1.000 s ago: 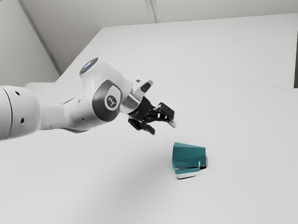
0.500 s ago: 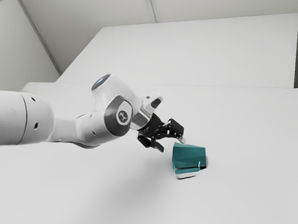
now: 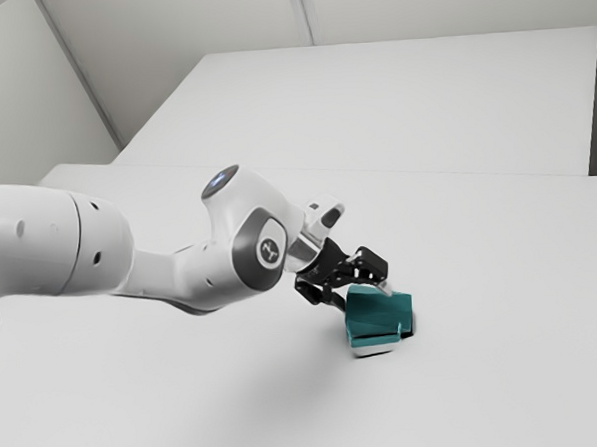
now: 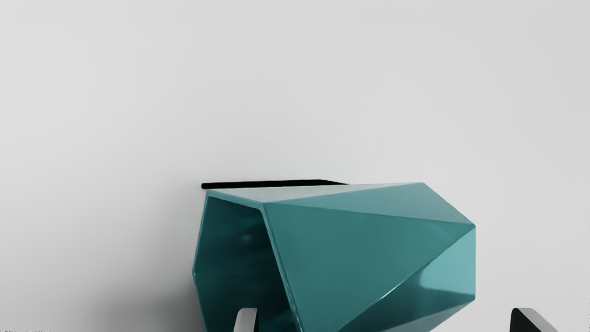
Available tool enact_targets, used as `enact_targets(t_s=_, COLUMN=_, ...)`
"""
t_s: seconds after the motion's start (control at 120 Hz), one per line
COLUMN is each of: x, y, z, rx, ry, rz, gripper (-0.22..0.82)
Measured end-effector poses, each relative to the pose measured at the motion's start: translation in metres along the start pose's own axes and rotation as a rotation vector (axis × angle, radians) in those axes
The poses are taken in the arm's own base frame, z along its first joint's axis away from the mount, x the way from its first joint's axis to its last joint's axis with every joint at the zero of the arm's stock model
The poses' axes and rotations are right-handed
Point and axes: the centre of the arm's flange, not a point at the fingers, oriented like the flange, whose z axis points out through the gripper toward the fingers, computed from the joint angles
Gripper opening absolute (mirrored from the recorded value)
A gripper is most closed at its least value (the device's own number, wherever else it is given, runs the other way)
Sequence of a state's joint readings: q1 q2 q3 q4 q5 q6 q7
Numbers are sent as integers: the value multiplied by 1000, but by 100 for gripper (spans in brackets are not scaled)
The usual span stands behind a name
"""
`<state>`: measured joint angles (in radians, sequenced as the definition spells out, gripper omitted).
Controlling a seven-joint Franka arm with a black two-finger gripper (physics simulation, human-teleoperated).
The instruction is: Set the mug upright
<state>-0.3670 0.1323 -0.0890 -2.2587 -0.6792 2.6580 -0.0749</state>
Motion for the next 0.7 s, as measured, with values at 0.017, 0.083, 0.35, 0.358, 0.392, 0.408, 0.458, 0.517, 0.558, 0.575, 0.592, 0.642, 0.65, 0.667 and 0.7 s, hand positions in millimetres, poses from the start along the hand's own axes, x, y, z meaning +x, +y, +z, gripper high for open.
enact_targets(t_s=0.017, x=0, y=0, z=1, rx=-1, ry=0, rz=-3, gripper=59)
enact_targets(t_s=0.083, x=0, y=-2, z=4, rx=-2, ry=5, rz=-14, gripper=58)
enact_targets(t_s=0.35, x=-14, y=-8, z=11, rx=-37, ry=13, rz=-103, gripper=56)
enact_targets(t_s=0.358, x=-14, y=-8, z=11, rx=-37, ry=13, rz=-106, gripper=56)
enact_targets(t_s=0.392, x=-15, y=-8, z=11, rx=-40, ry=16, rz=-113, gripper=55)
enact_targets(t_s=0.408, x=-15, y=-8, z=12, rx=-41, ry=17, rz=-116, gripper=55)
enact_targets(t_s=0.458, x=-16, y=-9, z=12, rx=-44, ry=22, rz=-124, gripper=53)
enact_targets(t_s=0.517, x=-15, y=-9, z=11, rx=-47, ry=27, rz=-129, gripper=49)
enact_targets(t_s=0.558, x=-15, y=-9, z=11, rx=-48, ry=30, rz=-130, gripper=46)
enact_targets(t_s=0.575, x=-15, y=-9, z=11, rx=-49, ry=31, rz=-130, gripper=44)
enact_targets(t_s=0.592, x=-15, y=-9, z=10, rx=-49, ry=32, rz=-130, gripper=43)
enact_targets(t_s=0.642, x=-15, y=-8, z=8, rx=-53, ry=38, rz=-126, gripper=38)
enact_targets(t_s=0.65, x=-15, y=-7, z=7, rx=-54, ry=39, rz=-125, gripper=37)
enact_targets(t_s=0.667, x=-15, y=-6, z=6, rx=-56, ry=41, rz=-123, gripper=36)
enact_targets(t_s=0.7, x=-16, y=-3, z=4, rx=-60, ry=46, rz=-115, gripper=34)
